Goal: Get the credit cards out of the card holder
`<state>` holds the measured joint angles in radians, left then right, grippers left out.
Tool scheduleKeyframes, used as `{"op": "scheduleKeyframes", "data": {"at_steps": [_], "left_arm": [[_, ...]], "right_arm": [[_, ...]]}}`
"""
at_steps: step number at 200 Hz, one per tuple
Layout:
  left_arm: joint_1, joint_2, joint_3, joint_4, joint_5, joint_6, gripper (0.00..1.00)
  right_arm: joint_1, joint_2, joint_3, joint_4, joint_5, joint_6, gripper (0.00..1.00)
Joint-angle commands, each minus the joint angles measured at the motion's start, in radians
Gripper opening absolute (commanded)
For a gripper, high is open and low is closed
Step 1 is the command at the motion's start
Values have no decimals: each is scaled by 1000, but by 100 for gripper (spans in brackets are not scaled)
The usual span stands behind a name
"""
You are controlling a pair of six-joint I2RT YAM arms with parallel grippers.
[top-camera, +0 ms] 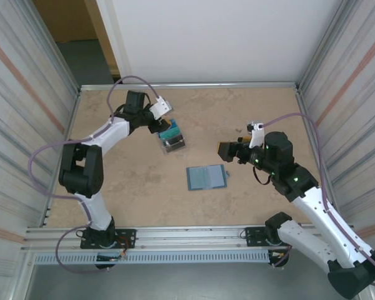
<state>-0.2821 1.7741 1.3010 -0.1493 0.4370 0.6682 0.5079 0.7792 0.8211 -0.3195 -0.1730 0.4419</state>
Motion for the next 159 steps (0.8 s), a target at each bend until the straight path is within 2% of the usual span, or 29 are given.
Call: {"op": "scheduleKeyframes", "data": {"at_steps": [1,8,13,16,53,85,116,139,159], "left_arm": [[4,-120,-64,82,-24,-93,75],[-1,-151,-90,107,-42,-114,86],[-4,-173,-114,127,-58,-128,97],[-7,-188,-129,139,-67,-133,98],[-45,-352,-287,225,-190,-241,99],[-67,-506,-478,399,-233,-375,99],[-75,-631,-586,419,-260,-474,99],[-76,-709,-663,453,-272,-568,99],[-76,-764,-725,476,-294,-630,99]], "right_arm": [[-9,14,30,-41,60,16,98],[-9,22,36,-54,69,10,98],[-9,26,37,-59,75,10,99],[-9,27,37,-61,76,10,98],[-9,42,21,-58,33,6,98],[-9,77,16,-63,12,7,98],[-2,126,6,-35,-69,-4,98],[27,188,22,-44,-58,-9,98],[86,265,47,-54,15,-30,99]]}}
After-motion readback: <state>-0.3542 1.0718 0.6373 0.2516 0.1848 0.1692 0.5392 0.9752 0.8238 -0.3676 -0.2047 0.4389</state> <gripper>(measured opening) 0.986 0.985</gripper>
